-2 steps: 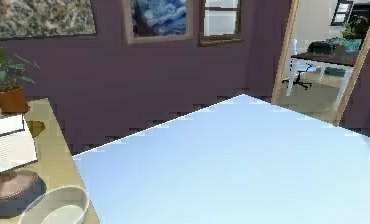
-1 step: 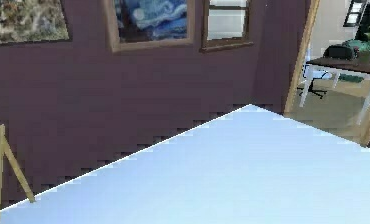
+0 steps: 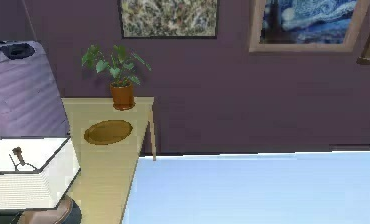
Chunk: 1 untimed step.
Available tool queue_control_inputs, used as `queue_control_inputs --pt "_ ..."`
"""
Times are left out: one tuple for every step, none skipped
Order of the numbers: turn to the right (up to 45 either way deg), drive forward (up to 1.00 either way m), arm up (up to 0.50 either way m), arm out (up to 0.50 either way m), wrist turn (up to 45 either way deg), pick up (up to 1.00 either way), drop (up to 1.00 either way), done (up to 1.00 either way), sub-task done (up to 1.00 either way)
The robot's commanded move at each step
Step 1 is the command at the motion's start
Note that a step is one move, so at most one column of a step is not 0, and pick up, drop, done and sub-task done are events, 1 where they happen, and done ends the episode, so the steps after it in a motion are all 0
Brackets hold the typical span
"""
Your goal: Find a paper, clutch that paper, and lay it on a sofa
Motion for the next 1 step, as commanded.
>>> queue_control_inputs --pt "0.0 0.50 0.00 0.00 0.0 0.00 0.00 0.00 0.00"
